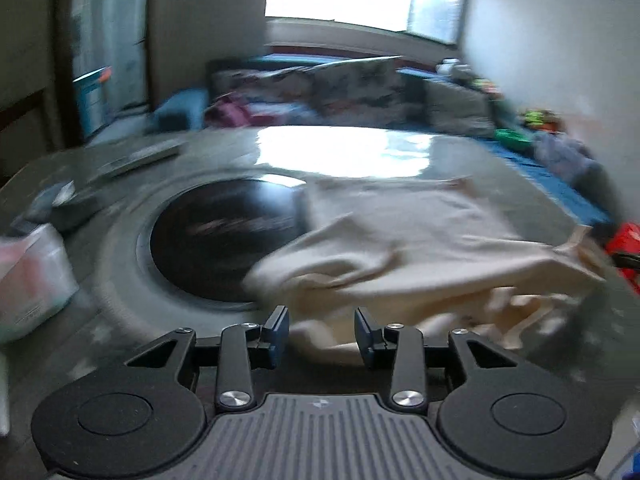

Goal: Fold clothes
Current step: 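Lift and shake the shirt out with both grippers, spreading it flat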

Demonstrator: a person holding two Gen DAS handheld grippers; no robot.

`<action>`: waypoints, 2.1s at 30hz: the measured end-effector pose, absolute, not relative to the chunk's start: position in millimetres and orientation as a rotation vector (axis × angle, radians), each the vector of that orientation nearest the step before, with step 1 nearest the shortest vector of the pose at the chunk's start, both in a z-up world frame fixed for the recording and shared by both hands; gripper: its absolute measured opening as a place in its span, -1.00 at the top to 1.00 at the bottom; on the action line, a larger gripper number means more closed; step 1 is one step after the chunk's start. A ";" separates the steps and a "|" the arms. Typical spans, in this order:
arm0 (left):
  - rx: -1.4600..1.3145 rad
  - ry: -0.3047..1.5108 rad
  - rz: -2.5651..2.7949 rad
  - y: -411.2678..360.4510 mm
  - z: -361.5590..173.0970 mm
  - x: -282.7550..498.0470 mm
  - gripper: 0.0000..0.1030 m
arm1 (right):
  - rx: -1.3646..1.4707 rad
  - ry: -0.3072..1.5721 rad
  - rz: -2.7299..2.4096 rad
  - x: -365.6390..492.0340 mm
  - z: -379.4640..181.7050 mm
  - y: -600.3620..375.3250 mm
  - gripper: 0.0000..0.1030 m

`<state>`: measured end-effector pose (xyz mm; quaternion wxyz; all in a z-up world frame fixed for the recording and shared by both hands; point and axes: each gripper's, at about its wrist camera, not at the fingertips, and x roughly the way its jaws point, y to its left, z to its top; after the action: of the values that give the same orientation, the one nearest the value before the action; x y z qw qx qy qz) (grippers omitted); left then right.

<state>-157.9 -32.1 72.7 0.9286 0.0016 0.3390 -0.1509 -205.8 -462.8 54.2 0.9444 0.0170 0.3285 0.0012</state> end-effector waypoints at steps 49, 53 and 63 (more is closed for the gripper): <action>0.145 0.701 -0.766 -62.9 57.2 -195.7 0.80 | -0.230 0.792 0.618 -240.5 59.4 -332.5 0.82; 0.130 0.643 -0.742 -76.8 66.6 -178.7 0.76 | -0.183 0.743 0.553 -217.4 60.4 -337.0 0.79; 0.063 0.749 -0.652 -106.3 26.5 -138.5 0.47 | -0.171 0.783 0.526 -214.2 22.0 -329.3 0.71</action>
<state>-138.5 -106.3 26.5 0.8788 0.0300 0.3592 -0.3126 -214.2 -329.3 22.0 0.8874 -0.0823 0.3766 0.2530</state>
